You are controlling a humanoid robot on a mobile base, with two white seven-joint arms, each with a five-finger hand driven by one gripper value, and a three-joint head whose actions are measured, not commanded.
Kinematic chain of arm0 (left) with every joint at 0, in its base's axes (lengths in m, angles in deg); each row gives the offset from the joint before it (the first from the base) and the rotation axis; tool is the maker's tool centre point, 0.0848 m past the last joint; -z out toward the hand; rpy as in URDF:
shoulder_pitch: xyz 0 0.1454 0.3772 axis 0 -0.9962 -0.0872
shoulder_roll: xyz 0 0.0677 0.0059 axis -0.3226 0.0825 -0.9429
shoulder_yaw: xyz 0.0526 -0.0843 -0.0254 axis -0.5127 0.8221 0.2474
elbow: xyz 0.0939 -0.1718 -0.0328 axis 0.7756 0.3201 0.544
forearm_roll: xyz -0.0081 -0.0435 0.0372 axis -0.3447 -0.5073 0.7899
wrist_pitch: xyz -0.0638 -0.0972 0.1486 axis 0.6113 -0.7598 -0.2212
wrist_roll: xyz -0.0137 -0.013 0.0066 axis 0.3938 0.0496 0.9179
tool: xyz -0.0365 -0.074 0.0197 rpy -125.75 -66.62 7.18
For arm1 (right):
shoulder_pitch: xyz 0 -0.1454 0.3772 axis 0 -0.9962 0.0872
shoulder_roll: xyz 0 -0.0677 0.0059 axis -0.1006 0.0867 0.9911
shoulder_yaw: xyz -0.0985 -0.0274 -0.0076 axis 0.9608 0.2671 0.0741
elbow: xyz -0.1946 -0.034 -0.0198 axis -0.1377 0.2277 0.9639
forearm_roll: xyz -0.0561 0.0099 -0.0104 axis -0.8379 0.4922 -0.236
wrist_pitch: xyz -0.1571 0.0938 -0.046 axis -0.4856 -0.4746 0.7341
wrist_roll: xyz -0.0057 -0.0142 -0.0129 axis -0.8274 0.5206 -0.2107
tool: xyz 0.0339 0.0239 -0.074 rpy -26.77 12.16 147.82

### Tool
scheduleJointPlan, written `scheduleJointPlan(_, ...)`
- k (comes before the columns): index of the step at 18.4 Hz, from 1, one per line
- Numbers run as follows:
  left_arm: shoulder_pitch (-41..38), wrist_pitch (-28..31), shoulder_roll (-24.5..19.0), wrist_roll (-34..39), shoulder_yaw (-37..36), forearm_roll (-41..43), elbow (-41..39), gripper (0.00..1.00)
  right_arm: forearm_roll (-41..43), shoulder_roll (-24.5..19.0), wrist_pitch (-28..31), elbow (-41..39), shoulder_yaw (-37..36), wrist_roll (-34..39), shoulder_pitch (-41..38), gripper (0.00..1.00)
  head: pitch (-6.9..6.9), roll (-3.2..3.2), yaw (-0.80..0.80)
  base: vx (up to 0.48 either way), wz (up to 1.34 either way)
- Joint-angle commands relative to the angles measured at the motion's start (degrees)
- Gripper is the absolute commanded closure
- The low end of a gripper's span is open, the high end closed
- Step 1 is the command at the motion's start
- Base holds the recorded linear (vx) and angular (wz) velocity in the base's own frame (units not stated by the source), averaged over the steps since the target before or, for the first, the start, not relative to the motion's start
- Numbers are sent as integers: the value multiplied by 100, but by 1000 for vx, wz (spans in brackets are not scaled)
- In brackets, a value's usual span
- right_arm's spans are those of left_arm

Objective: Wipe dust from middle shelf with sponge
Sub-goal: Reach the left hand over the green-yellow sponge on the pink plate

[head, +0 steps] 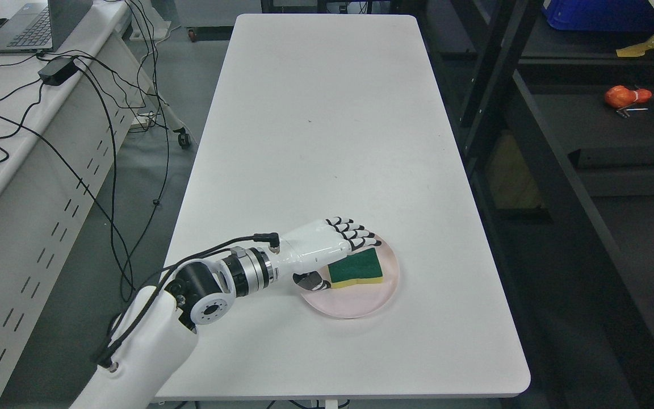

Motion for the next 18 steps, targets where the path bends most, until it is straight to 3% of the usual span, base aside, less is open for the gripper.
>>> scheduleJointPlan(1,12,12,228,-222,-940,155,220,18,0,100,4,-100,-1,1,0,0,0,0,0,0,0)
scheduleJointPlan(6,-41,-14,237,-249,-203,67,123,47,0,100,4,-100,-1,1,0,0,0,0,0,0,0)
scheduleJointPlan(11,-593,-829,474,-249,1325,-91,114,83,0,100,4,-100,-1,1,0,0,0,0,0,0,0)
scheduleJointPlan(14,-770,-1235,500,-205,2144,-345,106,93,0,100,4,-100,-1,1,0,0,0,0,0,0,0)
scheduleJointPlan(18,-534,-1288,588,-179,2909,-1004,-17,95,0,100,4,-100,-1,1,0,0,0,0,0,0,0)
